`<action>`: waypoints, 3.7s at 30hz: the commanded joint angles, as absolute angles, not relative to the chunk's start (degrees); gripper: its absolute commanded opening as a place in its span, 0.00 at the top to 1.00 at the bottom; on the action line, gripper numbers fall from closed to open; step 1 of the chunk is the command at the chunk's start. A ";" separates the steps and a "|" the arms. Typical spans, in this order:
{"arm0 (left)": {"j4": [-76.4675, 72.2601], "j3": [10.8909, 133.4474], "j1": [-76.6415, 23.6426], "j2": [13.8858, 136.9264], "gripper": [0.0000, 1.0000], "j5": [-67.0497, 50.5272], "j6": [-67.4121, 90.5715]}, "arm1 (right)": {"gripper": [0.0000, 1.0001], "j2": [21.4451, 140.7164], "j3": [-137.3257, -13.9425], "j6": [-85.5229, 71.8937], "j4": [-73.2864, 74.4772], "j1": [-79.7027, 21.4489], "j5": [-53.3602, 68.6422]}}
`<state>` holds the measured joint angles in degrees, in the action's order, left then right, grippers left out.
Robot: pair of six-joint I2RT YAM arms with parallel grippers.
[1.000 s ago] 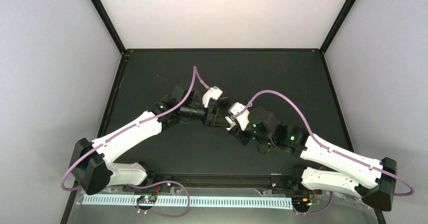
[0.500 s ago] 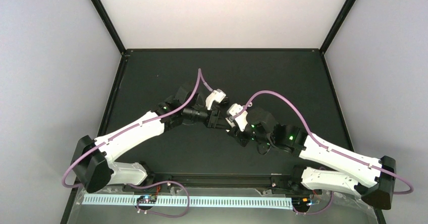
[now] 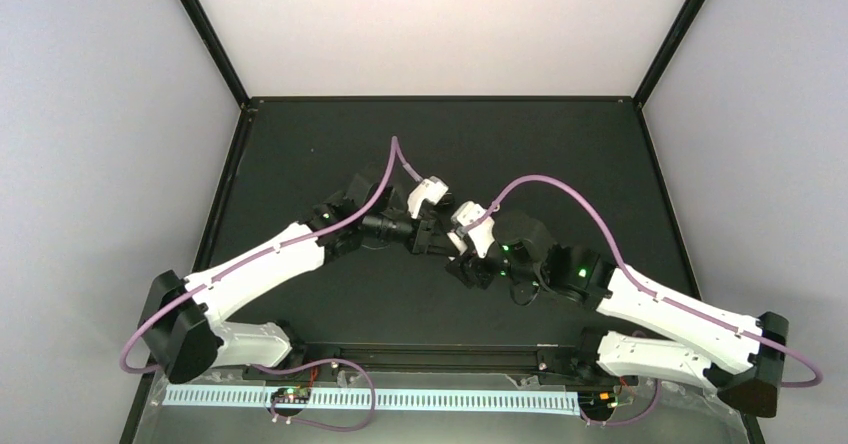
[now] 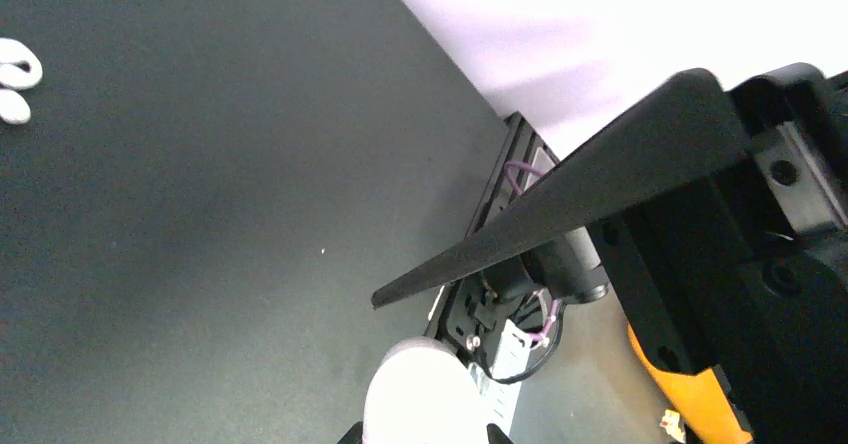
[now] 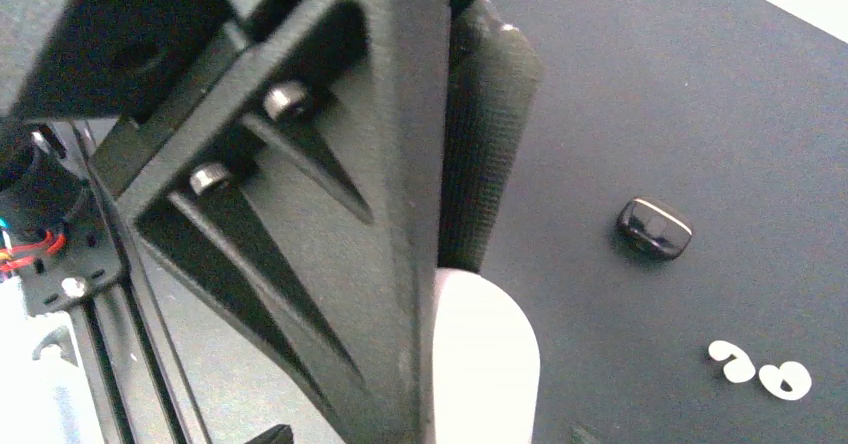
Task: Insert the wireless bluetooth earbuds into the charging case
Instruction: Open the charging case, then adjust the charging case.
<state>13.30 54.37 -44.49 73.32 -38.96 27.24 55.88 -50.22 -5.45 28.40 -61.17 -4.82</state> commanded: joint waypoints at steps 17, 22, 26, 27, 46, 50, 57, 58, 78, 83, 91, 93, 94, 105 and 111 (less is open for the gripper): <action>-20.08 38.10 -42.03 40.35 0.91 -39.46 24.43 | 0.20 44.08 -54.76 -24.32 12.00 -58.36 17.79; -24.61 37.98 -42.02 40.26 0.98 -42.75 26.45 | 0.25 47.76 -56.26 -24.32 8.63 -58.36 22.76; -28.03 37.42 -42.10 40.52 0.98 -44.06 28.64 | 0.27 49.91 -57.48 -24.86 6.80 -58.31 24.83; -28.95 37.18 -42.10 40.47 0.98 -44.28 28.74 | 0.27 50.04 -57.85 -24.81 6.43 -58.33 24.76; -39.87 31.53 -42.33 35.46 0.98 -45.37 12.69 | 0.08 54.28 -69.09 -10.56 23.16 -60.70 18.25; -39.73 32.41 -42.33 35.94 0.98 -46.29 11.93 | 0.08 55.58 -70.81 -9.07 24.60 -61.85 15.83; -39.56 32.85 -42.32 36.23 0.99 -47.21 12.15 | 0.08 57.96 -72.31 -8.90 25.76 -62.12 13.05; -39.43 32.87 -42.36 36.23 0.99 -47.46 12.16 | 0.08 57.92 -72.29 -9.02 25.64 -62.09 12.25; -35.31 32.44 -42.45 35.86 0.99 -50.67 10.15 | 0.08 55.76 -71.19 -12.62 20.94 -62.13 4.57; -34.74 32.13 -42.51 35.50 0.98 -50.41 10.04 | 0.08 55.00 -70.78 -13.09 20.31 -62.14 3.39; -33.77 31.47 -42.48 34.70 0.98 -48.87 9.52 | 0.08 52.26 -68.51 -12.95 17.86 -62.13 9.96; -33.66 31.46 -42.50 34.59 0.98 -48.66 9.54 | 0.08 52.12 -68.25 -13.18 17.77 -62.14 11.25; -33.70 31.45 -42.45 34.69 0.98 -48.51 9.57 | 0.08 52.12 -68.21 -13.27 17.78 -62.14 11.91; -33.97 31.86 -42.45 35.11 0.99 -48.25 10.38 | 0.15 57.18 -70.55 -12.37 19.69 -62.12 19.11; -34.23 31.99 -42.45 35.33 0.98 -48.34 10.96 | 0.27 58.38 -71.19 -11.81 19.08 -62.14 18.26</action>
